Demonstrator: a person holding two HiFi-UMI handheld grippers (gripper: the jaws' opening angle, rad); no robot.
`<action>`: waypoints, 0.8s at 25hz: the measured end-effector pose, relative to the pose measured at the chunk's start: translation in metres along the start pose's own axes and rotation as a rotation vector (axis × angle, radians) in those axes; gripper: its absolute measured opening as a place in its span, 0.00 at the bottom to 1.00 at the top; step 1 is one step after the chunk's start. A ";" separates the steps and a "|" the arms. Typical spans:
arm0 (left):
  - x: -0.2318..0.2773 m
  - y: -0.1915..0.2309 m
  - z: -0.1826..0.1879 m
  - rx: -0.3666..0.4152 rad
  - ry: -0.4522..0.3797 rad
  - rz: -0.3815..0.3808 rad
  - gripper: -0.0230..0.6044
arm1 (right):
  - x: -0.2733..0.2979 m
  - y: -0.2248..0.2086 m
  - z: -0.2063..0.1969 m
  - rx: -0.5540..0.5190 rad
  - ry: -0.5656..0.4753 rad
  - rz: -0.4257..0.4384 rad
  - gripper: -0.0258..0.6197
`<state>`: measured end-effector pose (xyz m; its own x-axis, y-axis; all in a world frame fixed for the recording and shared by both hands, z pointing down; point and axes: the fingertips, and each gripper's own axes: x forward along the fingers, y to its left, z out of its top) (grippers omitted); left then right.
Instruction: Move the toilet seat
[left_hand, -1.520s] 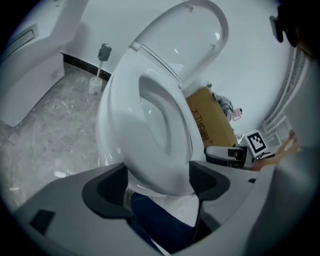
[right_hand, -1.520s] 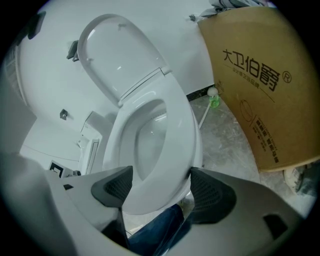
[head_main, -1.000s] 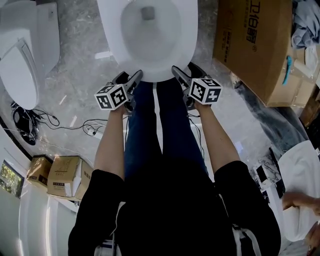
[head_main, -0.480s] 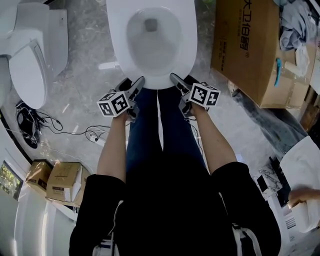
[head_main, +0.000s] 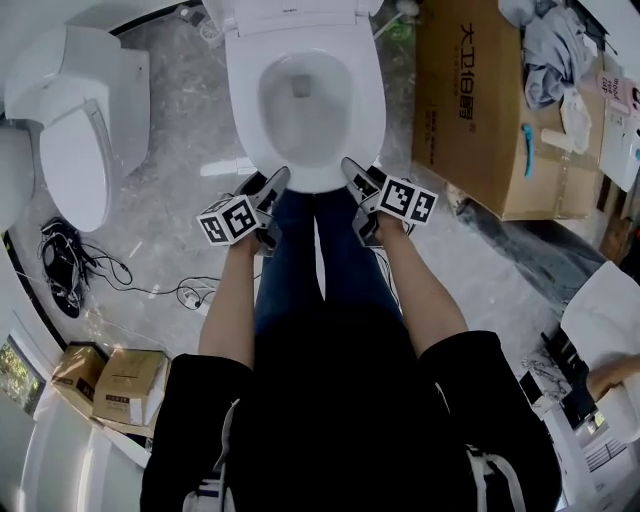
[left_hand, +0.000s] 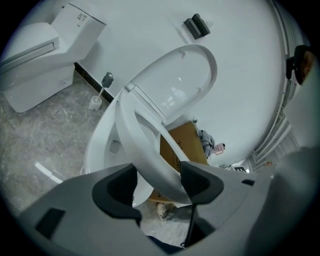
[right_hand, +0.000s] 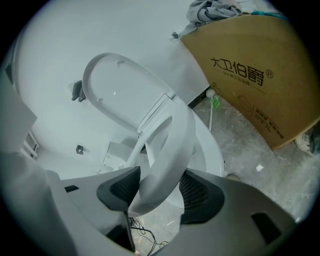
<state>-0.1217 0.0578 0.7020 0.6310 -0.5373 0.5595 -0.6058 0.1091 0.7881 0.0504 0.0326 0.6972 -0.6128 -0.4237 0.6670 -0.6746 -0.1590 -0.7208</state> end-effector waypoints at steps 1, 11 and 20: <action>-0.002 -0.003 0.003 -0.005 -0.006 -0.001 0.47 | -0.002 0.004 0.002 0.003 -0.003 0.000 0.45; -0.014 -0.043 0.044 -0.034 -0.068 -0.033 0.47 | -0.018 0.039 0.031 0.029 -0.049 0.005 0.44; -0.022 -0.062 0.065 -0.069 -0.094 -0.040 0.48 | -0.028 0.062 0.051 0.049 -0.075 0.004 0.44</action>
<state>-0.1294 0.0081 0.6238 0.6043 -0.6177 0.5032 -0.5443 0.1412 0.8269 0.0467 -0.0109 0.6241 -0.5818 -0.4899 0.6493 -0.6501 -0.1997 -0.7332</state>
